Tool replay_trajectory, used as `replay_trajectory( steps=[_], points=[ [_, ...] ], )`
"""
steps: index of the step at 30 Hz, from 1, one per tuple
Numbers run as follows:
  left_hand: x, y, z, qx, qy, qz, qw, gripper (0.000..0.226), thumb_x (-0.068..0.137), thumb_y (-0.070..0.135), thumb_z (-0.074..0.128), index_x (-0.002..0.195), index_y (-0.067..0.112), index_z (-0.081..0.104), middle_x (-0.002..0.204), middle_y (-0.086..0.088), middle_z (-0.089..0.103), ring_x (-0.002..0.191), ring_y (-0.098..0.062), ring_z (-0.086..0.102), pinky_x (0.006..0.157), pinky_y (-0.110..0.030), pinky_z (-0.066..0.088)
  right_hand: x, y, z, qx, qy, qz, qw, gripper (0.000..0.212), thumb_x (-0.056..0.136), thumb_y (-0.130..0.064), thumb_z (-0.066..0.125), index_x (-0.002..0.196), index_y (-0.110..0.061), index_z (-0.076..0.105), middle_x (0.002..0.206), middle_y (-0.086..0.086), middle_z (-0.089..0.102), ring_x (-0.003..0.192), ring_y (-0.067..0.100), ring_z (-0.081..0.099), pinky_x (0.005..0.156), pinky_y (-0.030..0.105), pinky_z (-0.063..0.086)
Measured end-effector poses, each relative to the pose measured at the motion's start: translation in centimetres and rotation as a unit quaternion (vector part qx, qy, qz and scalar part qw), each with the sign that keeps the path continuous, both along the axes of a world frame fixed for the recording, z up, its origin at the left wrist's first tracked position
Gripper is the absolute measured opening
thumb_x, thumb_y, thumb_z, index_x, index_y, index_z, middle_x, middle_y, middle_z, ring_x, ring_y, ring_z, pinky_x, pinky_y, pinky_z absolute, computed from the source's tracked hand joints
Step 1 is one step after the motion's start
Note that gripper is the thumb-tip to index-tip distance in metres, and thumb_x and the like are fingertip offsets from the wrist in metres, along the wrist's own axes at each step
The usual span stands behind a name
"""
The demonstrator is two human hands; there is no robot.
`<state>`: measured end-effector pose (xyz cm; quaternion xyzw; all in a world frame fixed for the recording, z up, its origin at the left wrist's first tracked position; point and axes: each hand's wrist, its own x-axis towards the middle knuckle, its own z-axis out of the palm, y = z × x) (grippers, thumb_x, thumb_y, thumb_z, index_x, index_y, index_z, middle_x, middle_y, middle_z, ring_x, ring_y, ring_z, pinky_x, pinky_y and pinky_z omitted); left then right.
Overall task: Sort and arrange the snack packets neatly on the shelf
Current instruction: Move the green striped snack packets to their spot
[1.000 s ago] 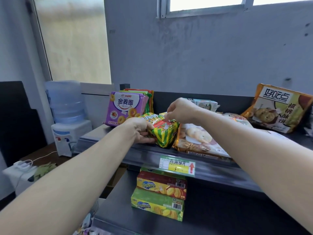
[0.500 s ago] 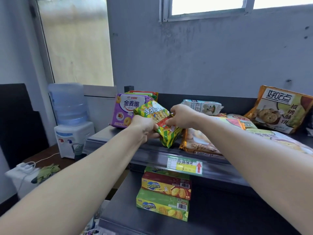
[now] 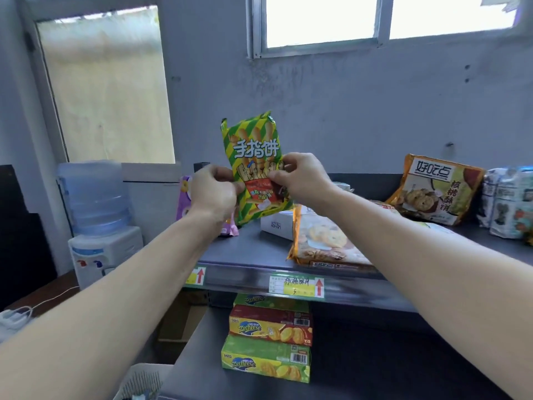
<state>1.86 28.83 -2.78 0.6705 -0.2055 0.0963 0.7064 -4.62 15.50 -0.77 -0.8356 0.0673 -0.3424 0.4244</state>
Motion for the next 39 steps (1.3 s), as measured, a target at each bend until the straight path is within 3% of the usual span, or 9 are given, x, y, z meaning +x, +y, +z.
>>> replay_trajectory(
  steps=[5,10,15,20,24,30,32,35,39],
  points=[
    [-4.1,-5.0,1.5,-0.021,-0.044,-0.099,0.994,0.025,0.083,-0.004,0.063,0.075,0.016,0.051,0.082,-0.004,0.060,0.083,-0.025,0.064,0.069,-0.036,0.056,-5.6,-4.0,0.8,0.024,-0.063,-0.065,0.996,0.017,0.090,-0.015,0.059,0.105,-0.011,0.068,0.101,0.008,0.071,0.094,0.024,0.067,0.085,0.043,0.055],
    [-10.6,-12.1,1.6,-0.029,-0.051,-0.235,0.970,0.023,0.082,-0.005,0.064,0.076,0.012,0.051,0.084,-0.007,0.062,0.076,-0.018,0.065,0.056,-0.023,0.056,-14.5,-9.7,0.9,0.045,-0.084,-0.142,0.985,0.014,0.091,-0.008,0.058,0.101,-0.011,0.067,0.095,0.005,0.070,0.089,0.020,0.067,0.079,0.036,0.057],
    [-18.3,-18.9,1.6,-0.017,-0.036,-0.344,0.938,0.020,0.081,-0.005,0.066,0.077,0.009,0.052,0.086,-0.009,0.064,0.070,-0.017,0.067,0.052,-0.028,0.059,-24.4,-15.1,0.4,0.058,-0.093,-0.240,0.965,0.012,0.087,-0.009,0.064,0.097,-0.014,0.069,0.096,0.004,0.071,0.094,0.021,0.068,0.084,0.036,0.056],
    [-25.9,-25.4,2.0,-0.013,-0.050,-0.405,0.913,0.022,0.078,-0.005,0.069,0.073,0.010,0.054,0.087,-0.010,0.065,0.076,-0.019,0.067,0.058,-0.023,0.058,-33.6,-19.7,0.7,0.049,-0.100,-0.293,0.950,0.010,0.086,-0.007,0.065,0.092,-0.014,0.069,0.094,0.004,0.071,0.090,0.018,0.067,0.083,0.030,0.055],
    [-31.7,-30.6,2.7,-0.010,-0.053,-0.433,0.900,0.023,0.075,-0.007,0.071,0.072,0.009,0.055,0.084,-0.010,0.064,0.070,-0.021,0.066,0.060,-0.027,0.058,-40.1,-24.2,1.3,0.050,-0.119,-0.311,0.941,0.016,0.086,-0.002,0.064,0.100,-0.005,0.069,0.093,0.006,0.069,0.076,0.010,0.064,0.072,0.019,0.055],
    [-39.5,-38.0,3.4,-0.019,-0.055,-0.441,0.895,0.023,0.074,-0.008,0.071,0.070,0.009,0.056,0.080,-0.008,0.064,0.075,-0.025,0.068,0.069,-0.033,0.059,-48.1,-32.1,2.2,0.040,-0.116,-0.353,0.928,0.025,0.083,-0.009,0.069,0.107,-0.005,0.070,0.105,0.008,0.070,0.099,0.020,0.066,0.090,0.036,0.053],
    [-41.3,-40.0,3.6,-0.013,-0.064,-0.436,0.897,0.022,0.075,-0.006,0.072,0.070,0.009,0.057,0.084,-0.009,0.065,0.079,-0.025,0.069,0.070,-0.033,0.060,-50.0,-34.2,2.2,0.041,-0.120,-0.348,0.929,0.026,0.083,-0.008,0.068,0.109,-0.005,0.069,0.104,0.006,0.070,0.093,0.016,0.066,0.083,0.029,0.054],
    [-43.2,-42.7,3.6,-0.002,-0.070,-0.436,0.897,0.019,0.075,-0.004,0.073,0.072,0.008,0.058,0.084,-0.009,0.066,0.078,-0.023,0.069,0.066,-0.027,0.059,-51.9,-36.6,2.2,0.029,-0.122,-0.343,0.931,0.025,0.085,-0.006,0.066,0.109,-0.005,0.069,0.098,0.004,0.068,0.074,0.005,0.061,0.061,0.009,0.049],
    [-44.4,-45.5,3.5,0.020,-0.066,-0.431,0.900,0.017,0.075,0.000,0.074,0.073,0.010,0.060,0.089,-0.009,0.069,0.080,-0.021,0.070,0.069,-0.028,0.059,-53.0,-39.8,1.6,0.055,-0.141,-0.336,0.930,0.024,0.084,-0.002,0.065,0.107,-0.004,0.070,0.101,0.008,0.070,0.095,0.022,0.066,0.089,0.038,0.054]
  ],
)
